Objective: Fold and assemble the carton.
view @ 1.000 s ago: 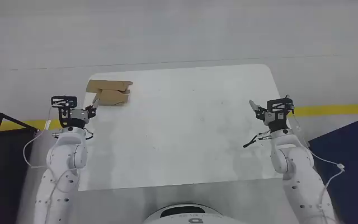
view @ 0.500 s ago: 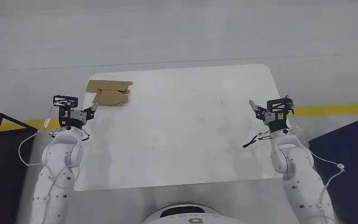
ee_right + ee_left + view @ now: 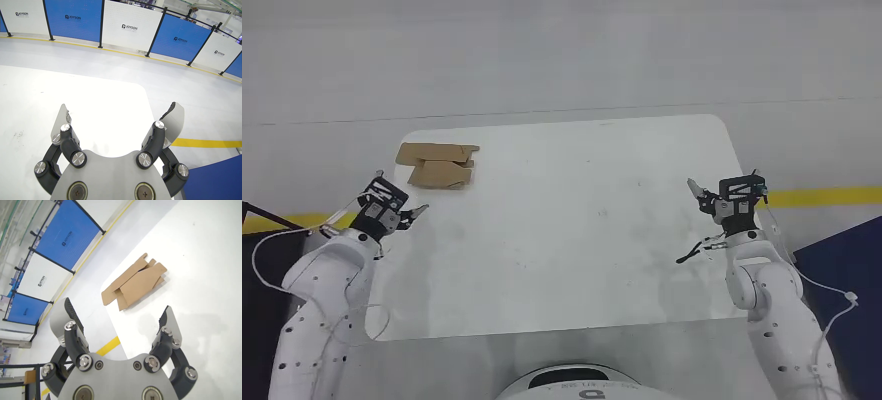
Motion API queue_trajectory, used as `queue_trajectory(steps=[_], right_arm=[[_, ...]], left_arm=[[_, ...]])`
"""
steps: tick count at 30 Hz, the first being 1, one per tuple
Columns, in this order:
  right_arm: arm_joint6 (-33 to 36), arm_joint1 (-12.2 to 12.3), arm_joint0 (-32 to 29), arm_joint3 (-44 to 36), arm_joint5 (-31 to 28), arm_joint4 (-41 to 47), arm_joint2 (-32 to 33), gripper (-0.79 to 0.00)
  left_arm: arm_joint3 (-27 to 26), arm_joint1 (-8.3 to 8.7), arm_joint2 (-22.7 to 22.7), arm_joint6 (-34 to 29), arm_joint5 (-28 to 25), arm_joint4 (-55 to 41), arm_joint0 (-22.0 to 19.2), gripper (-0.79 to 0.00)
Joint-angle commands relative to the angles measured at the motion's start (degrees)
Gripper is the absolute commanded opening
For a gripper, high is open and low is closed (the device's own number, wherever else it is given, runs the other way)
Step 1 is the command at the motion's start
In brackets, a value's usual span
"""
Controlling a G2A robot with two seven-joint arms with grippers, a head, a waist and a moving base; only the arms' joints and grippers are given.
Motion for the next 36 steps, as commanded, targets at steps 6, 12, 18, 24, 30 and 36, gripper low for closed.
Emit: queue_trajectory(steps=[6,12,18,24,30,36], right_arm=[[0.0,0.0,0.0,0.0,0.0,0.0,0.0,0.0],[0.0,0.0,0.0,0.0,0.0,0.0,0.0,0.0],[0.0,0.0,0.0,0.0,0.0,0.0,0.0,0.0],[0.0,0.0,0.0,0.0,0.0,0.0,0.0,0.0],[0.0,0.0,0.0,0.0,0.0,0.0,0.0,0.0],[0.0,0.0,0.0,0.0,0.0,0.0,0.0,0.0]], left_arm=[[8.41,-0.69,7.81,-2.25,5.25,4.32,-5.89,-0.151],[10.46,-1.31,12.22,-4.37,12.51,9.26,-6.7,-0.419],[11.61,-1.58,13.59,-4.6,14.14,9.59,-7.41,-0.468],[12.91,-1.6,14.51,-3.99,14.43,11.26,-8.78,-0.523],[14.87,-1.71,16.84,0.29,18.82,16.22,-10.01,-0.48],[18.76,-1.89,18.79,3.17,21.69,19.59,-12.2,-0.483]])
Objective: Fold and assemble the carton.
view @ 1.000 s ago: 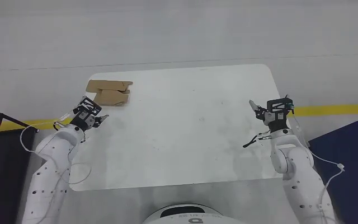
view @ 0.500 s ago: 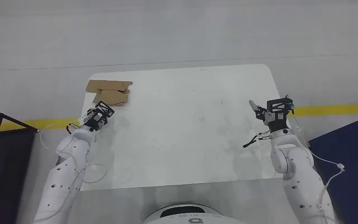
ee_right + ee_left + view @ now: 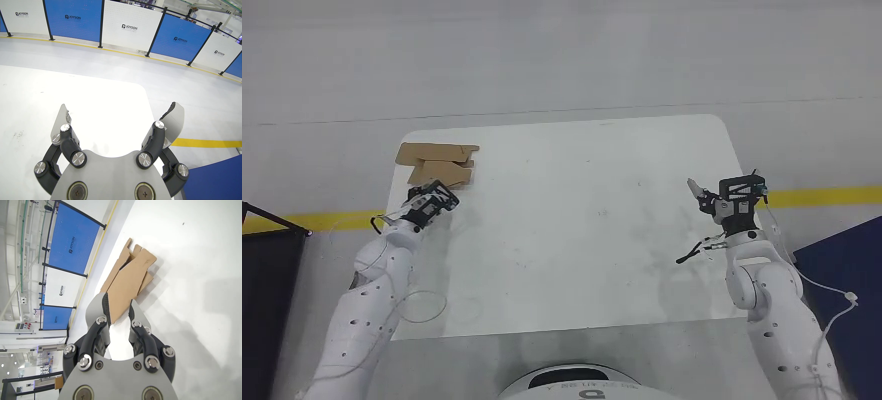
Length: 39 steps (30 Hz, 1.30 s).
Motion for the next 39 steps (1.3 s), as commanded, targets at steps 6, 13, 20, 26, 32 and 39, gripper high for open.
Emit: queue_trajectory(steps=[6,13,20,26,32,39], right_arm=[[0.0,0.0,0.0,0.0,0.0,0.0,0.0,0.0],[0.0,0.0,0.0,0.0,0.0,0.0,0.0,0.0],[0.0,0.0,0.0,0.0,0.0,0.0,0.0,0.0],[0.0,0.0,0.0,0.0,0.0,0.0,0.0,0.0],[0.0,0.0,0.0,0.0,0.0,0.0,0.0,0.0],[0.0,0.0,0.0,0.0,0.0,0.0,0.0,0.0]], left_arm=[[4.05,-0.37,1.23,-0.83,2.21,1.15,-2.95,-0.471],[7.55,-1.02,3.07,-1.49,3.91,0.91,-6.09,-0.44],[10.89,-1.58,4.94,-2.17,4.31,1.43,-8.76,-0.456],[10.02,-1.45,4.14,-2.5,5.53,1.81,-7.59,-0.456],[6.73,-1.05,2.36,-2.52,5.55,1.93,-4.61,-0.419],[1.92,-0.2,0.3,-2.09,0.99,4.2,-0.79,-0.419]])
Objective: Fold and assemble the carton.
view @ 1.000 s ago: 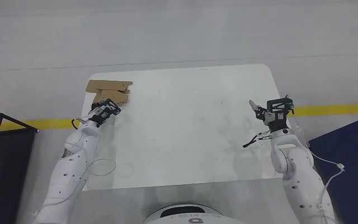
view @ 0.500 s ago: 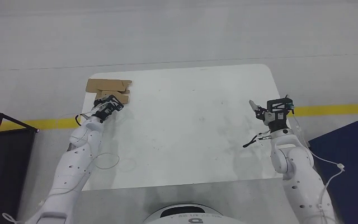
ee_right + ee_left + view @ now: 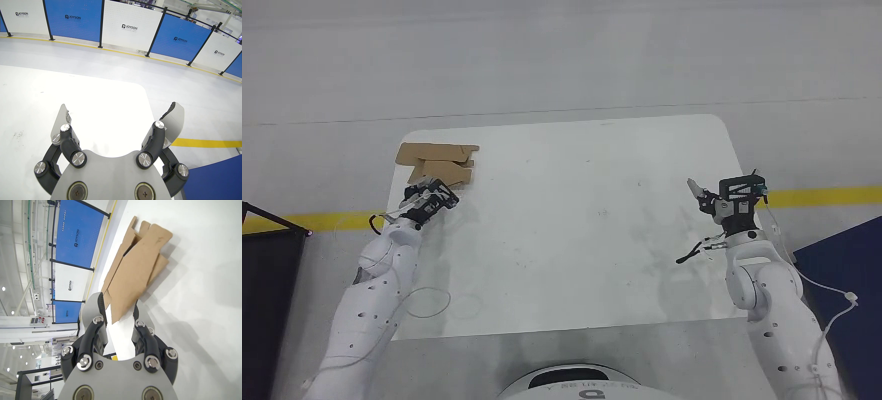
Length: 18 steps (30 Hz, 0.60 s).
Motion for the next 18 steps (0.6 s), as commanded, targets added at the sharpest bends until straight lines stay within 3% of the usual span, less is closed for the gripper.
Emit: queue_trajectory(steps=[1,6,18], right_arm=[[0.0,0.0,0.0,0.0,0.0,0.0,0.0,0.0],[0.0,0.0,0.0,0.0,0.0,0.0,0.0,0.0],[0.0,0.0,0.0,0.0,0.0,0.0,0.0,0.0]], left_arm=[[-1.4,0.26,-0.9,0.1,-1.34,0.19,1.03,-0.419],[-2.01,0.31,-1.04,-0.83,-2.11,0.8,0.96,-0.391],[3.91,-0.66,3.53,-1.29,-1.89,2.81,-5.22,-0.443]])
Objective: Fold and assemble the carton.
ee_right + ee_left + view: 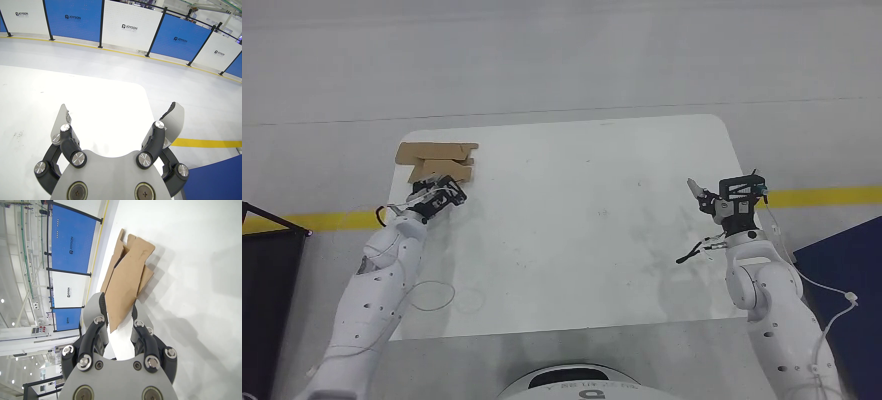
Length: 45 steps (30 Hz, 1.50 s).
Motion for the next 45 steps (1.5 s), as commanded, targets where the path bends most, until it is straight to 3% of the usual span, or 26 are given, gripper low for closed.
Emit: queue_trajectory(steps=[1,12,14,16,24,27,30,36,45], right_arm=[[0.0,0.0,0.0,0.0,0.0,0.0,0.0,0.0],[0.0,0.0,0.0,0.0,0.0,0.0,0.0,0.0],[0.0,0.0,0.0,0.0,0.0,0.0,0.0,0.0],[0.0,0.0,0.0,0.0,0.0,0.0,0.0,0.0],[0.0,0.0,0.0,0.0,0.0,0.0,0.0,0.0],[0.0,0.0,0.0,0.0,0.0,0.0,0.0,0.0],[0.0,0.0,0.0,0.0,0.0,0.0,0.0,0.0],[0.0,0.0,0.0,0.0,0.0,0.0,0.0,0.0],[0.0,0.0,0.0,0.0,0.0,0.0,0.0,0.0]], left_arm=[[1.2,-0.17,0.61,-0.15,0.32,0.17,-0.87,-0.443],[7.09,-1.12,2.76,-0.79,3.39,-0.65,-5.04,-0.483],[7.86,-1.35,3.19,-1.12,4.64,-0.78,-5.52,-0.579],[8.62,-1.53,3.53,-1.16,5.37,-0.91,-6.03,-0.785],[10.49,-2.08,3.44,-0.01,8.82,-3.65,-7.24,-0.785],[8.59,-2.15,2.0,2.88,12.24,-7.01,-6.21,-0.785],[3.19,-1.91,-0.43,8.53,13.39,-12.11,-2.91,-0.785],[-11.79,-0.87,-7.22,17.56,9.46,-21.6,6.77,-0.785],[-11.79,-0.87,-7.22,17.56,9.46,-21.6,6.77,-0.785]])
